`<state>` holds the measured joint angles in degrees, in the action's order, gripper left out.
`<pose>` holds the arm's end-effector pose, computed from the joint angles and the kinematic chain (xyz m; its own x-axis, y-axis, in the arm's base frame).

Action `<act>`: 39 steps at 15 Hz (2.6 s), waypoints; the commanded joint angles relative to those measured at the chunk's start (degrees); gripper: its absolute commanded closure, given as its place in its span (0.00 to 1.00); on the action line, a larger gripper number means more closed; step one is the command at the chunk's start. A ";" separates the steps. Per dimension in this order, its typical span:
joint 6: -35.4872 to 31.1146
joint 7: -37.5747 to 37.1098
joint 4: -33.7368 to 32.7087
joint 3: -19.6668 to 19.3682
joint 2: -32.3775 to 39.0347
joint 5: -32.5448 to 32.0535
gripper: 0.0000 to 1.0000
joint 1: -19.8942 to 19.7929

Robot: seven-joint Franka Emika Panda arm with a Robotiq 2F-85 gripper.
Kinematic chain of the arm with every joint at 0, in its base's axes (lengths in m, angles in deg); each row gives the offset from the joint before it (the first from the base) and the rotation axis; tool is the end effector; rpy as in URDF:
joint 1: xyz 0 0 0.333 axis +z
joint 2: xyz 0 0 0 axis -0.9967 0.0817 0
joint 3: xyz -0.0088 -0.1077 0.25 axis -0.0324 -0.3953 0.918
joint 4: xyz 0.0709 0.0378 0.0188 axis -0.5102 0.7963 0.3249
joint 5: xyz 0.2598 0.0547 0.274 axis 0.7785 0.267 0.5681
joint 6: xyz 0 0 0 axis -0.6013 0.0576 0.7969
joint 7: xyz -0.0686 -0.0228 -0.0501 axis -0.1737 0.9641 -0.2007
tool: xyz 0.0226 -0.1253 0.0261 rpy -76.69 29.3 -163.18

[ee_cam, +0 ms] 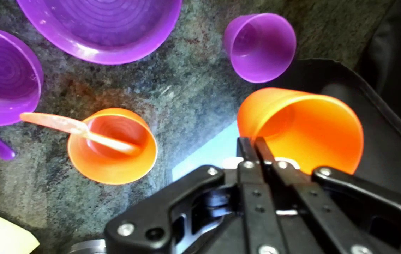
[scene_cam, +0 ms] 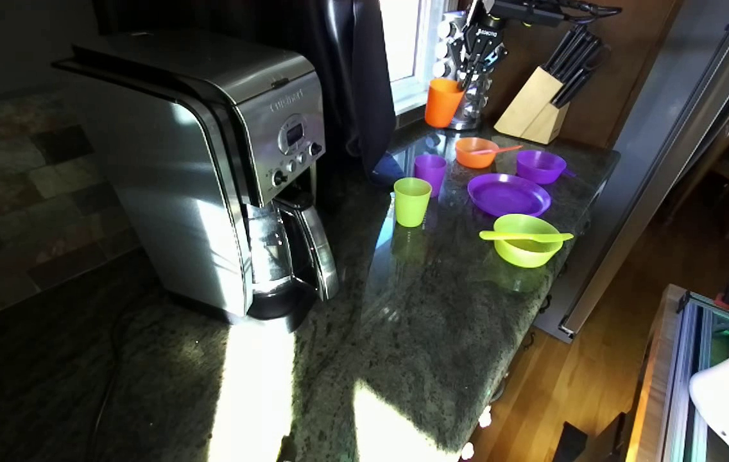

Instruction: Unstack the cups.

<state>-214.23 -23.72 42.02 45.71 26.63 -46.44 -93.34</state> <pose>0.5631 -0.1684 0.4279 0.7655 -0.6188 0.1763 -0.6010 -0.7855 -0.1475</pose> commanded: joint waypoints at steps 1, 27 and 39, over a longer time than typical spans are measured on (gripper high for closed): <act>1.53 1.53 -4.83 -1.13 5.10 2.52 0.99 -1.92; 6.26 8.30 -17.27 -1.10 25.10 2.05 0.99 -4.94; 4.30 5.84 -11.95 -0.85 16.96 2.02 0.11 -2.90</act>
<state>-210.49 -16.18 26.40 44.74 48.20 -43.82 -97.20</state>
